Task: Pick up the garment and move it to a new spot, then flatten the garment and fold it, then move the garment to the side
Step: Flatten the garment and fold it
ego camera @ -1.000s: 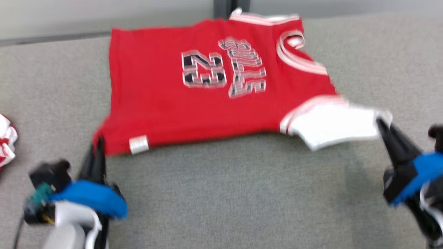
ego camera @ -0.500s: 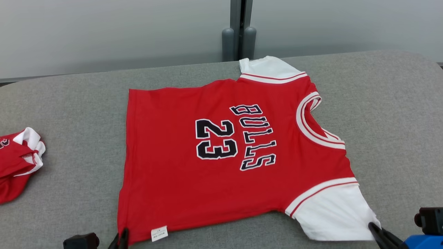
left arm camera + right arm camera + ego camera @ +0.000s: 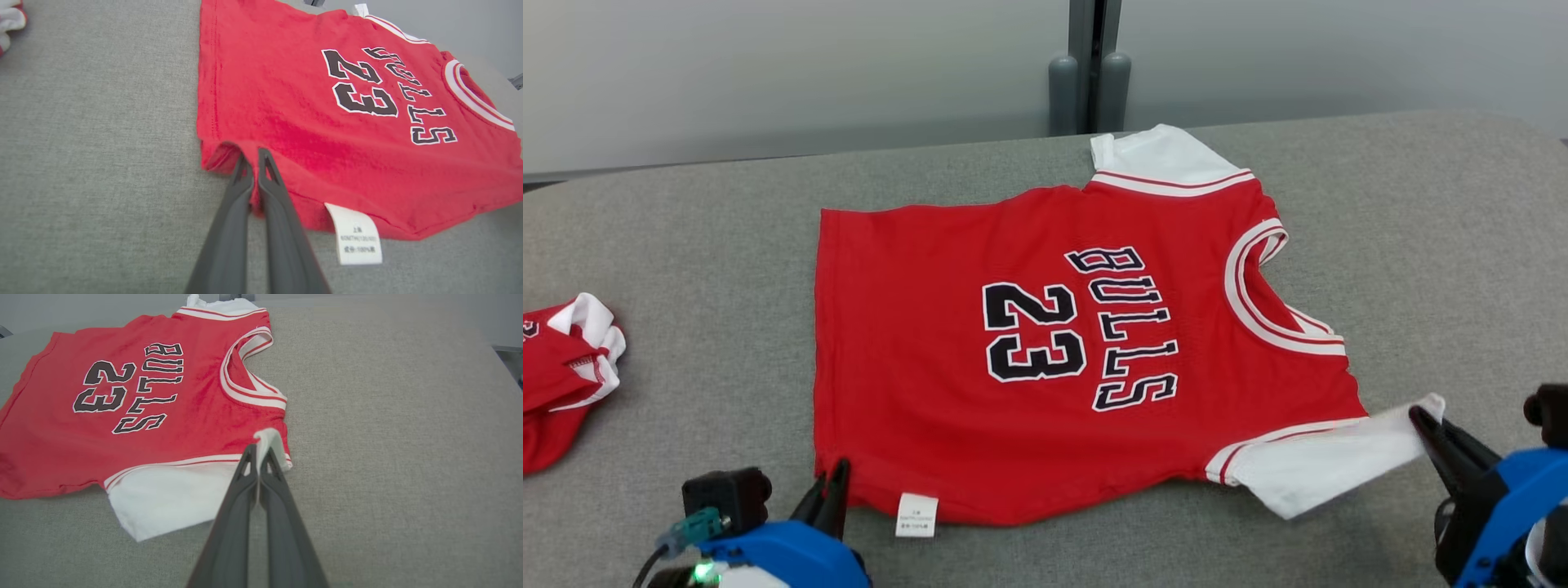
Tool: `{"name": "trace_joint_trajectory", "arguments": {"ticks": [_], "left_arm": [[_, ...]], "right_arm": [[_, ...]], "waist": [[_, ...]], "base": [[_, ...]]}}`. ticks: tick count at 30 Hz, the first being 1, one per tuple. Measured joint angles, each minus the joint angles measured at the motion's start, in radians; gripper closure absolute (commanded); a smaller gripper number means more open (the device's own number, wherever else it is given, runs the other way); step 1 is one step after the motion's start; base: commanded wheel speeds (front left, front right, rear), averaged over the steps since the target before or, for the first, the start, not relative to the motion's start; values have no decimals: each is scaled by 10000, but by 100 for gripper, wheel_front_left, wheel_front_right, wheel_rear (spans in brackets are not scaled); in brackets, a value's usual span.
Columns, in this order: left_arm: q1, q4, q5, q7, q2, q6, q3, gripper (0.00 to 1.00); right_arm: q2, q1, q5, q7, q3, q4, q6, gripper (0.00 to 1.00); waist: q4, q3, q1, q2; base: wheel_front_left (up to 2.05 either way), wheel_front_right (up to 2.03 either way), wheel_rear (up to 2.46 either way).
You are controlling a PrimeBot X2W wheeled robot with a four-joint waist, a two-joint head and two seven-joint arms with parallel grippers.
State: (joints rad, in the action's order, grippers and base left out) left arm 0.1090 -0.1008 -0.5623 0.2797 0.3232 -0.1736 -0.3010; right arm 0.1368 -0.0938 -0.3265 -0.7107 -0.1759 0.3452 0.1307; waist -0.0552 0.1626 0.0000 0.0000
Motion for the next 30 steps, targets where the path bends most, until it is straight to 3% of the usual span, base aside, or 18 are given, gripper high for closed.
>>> {"name": "trace_joint_trajectory", "arguments": {"ticks": [13,27,28,29,30], "left_arm": [[-2989,1620,-186,-121,-433,272,268,100],[-4048,2986,-98,-625,-763,497,67,100],[-4055,3028,-100,-717,-798,514,61,72],[-4090,3049,-100,-849,-846,514,65,0],[-4152,3072,-100,-995,-907,514,82,0]], "right_arm": [[1256,3184,-387,318,1081,-2029,0,100],[1802,5341,-725,1384,2056,-3779,0,100],[1802,5425,-727,1496,2084,-3896,0,89],[1799,5474,-742,1641,2088,-3965,0,0],[1785,5531,-752,1804,2063,-4050,0,0]], "waist": [[178,1158,2,0],[535,1975,2,0],[568,1991,2,0],[603,1998,2,0],[640,1995,1,0]], "base": [[0,0,0],[0,0,0],[0,0,0],[0,0,0],[0,0,0]]}}
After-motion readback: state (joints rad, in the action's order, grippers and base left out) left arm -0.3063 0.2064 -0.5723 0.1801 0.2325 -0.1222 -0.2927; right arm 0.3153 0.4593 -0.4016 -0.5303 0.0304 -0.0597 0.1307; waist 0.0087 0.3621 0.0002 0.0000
